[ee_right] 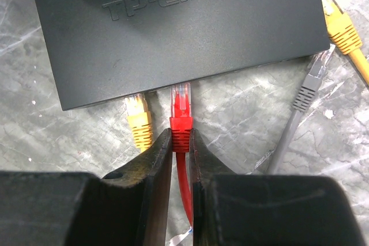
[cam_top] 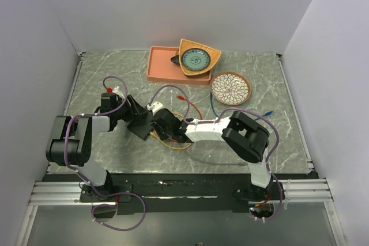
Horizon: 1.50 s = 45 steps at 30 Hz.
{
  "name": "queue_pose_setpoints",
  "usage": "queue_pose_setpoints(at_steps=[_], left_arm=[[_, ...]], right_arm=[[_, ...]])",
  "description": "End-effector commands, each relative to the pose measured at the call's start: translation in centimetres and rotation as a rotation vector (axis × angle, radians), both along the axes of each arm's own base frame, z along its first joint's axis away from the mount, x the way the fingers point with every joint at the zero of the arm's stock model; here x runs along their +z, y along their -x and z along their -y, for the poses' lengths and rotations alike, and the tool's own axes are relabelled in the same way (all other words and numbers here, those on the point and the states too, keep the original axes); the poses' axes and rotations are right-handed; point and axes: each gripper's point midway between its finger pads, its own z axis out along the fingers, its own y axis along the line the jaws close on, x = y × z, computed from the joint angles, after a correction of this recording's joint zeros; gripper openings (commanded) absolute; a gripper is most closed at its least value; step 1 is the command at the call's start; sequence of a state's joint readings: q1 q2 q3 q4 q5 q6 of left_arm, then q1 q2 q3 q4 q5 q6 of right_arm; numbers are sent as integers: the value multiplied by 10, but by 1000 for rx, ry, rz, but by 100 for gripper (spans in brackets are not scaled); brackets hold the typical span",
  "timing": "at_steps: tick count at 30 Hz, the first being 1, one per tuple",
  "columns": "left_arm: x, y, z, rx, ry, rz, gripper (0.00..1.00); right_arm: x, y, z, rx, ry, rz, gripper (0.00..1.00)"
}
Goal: Insert the plug into the switch port
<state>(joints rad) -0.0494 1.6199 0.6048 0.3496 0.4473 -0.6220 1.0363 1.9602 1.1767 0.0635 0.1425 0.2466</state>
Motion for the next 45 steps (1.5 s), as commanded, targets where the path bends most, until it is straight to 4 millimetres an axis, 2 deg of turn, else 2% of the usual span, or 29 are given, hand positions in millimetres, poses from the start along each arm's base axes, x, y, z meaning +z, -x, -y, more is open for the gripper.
queue_pose_setpoints(at_steps=[1,6,10,17,24,31,40,45], left_arm=[[-14,29,14,-53,34,-123,59],[-14,30,16,-65,46,-124,59],[-9,30,17,-70,51,-111,61],[6,26,15,-70,39,-71,66],[0,24,10,-48,6,-88,66],[0,20,12,-53,16,-85,66],[-6,23,21,-90,30,-99,64],[-10,25,24,-101,39,-107,64]], right_arm=[[55,-30,-25,-68,-143,98,0],[57,-35,-31,-72,-143,99,0],[49,-40,-33,-79,-104,93,0],[36,-44,-24,-135,-61,70,0],[40,-44,-19,-124,-55,85,0],[29,-40,-9,-112,-31,87,0],[33,-42,-37,19,-54,115,0],[40,-37,-51,118,-82,136,0]])
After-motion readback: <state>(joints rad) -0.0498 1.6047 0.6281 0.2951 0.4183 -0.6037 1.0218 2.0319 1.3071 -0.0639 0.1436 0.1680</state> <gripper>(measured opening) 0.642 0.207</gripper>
